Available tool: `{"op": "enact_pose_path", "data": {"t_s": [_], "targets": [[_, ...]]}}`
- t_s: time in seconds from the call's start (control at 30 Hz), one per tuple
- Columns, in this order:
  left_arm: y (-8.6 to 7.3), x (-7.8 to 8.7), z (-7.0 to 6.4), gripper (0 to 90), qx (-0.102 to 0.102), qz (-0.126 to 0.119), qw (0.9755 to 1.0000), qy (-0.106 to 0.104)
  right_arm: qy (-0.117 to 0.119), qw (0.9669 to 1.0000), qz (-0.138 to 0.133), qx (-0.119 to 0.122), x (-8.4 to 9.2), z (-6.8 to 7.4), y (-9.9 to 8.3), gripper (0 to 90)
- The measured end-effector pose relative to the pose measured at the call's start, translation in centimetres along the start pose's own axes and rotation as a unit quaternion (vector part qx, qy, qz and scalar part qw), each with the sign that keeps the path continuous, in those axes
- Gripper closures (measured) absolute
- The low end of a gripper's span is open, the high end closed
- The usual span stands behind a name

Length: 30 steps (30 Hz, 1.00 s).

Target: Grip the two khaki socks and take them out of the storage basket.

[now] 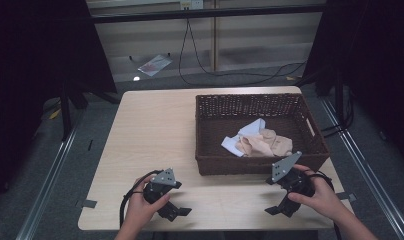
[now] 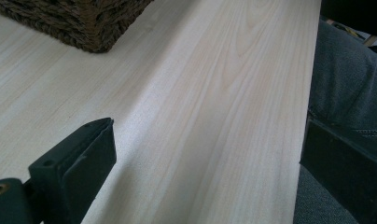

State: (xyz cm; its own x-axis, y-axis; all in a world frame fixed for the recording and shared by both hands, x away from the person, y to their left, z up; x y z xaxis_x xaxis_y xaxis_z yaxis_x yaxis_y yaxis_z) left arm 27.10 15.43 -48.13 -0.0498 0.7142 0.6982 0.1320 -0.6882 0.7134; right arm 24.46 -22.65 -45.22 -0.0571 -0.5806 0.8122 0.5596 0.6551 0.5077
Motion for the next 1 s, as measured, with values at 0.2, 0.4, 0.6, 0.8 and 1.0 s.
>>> {"op": "enact_pose_path", "data": {"t_s": [0.2, 0.4, 0.6, 0.8, 1.0], "targets": [[0.0, 0.0, 0.0, 3.1, 0.0, 0.0, 1.0, 0.0, -0.002, 1.0, 0.0, -0.004, 0.2, 0.0, 0.4, 4.3], [0.0, -0.1, 0.0, 3.2, 0.004, -0.005, 1.0, -0.001, 0.001, 1.0, 0.001, -0.006, 0.8, 0.1, 1.2, 4.7], [0.0, 0.0, 0.0, 3.1, 0.003, -0.002, 1.0, -0.001, 0.008, 0.9999, 0.001, -0.014, 2.7, 0.0, 2.9, 5.2], [0.0, 0.1, 0.0, 3.2, 0.004, -0.001, 1.0, -0.001, -0.002, 0.9999, -0.003, -0.016, 4.4, 0.0, 4.3, 5.1], [0.0, 0.1, 0.1, 3.2, -0.001, 0.002, 1.0, -0.002, -0.01, 0.9999, -0.002, -0.013, 5.8, 0.1, 5.7, 5.1]]}}
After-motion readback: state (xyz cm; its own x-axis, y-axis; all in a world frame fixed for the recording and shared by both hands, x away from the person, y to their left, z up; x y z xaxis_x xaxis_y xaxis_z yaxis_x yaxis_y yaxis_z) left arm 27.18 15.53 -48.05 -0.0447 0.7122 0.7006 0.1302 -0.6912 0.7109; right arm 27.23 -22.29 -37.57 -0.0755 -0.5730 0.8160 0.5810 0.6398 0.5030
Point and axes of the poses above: each handheld gripper's, and its own axes: x roughly backward along the jaws, y roughly out of its top, z roughly to its left, the point moved 1 cm from there along -x, roughly forward along the jaws, and after that the axes turned 13 degrees about -x, right-handed, at the moved point
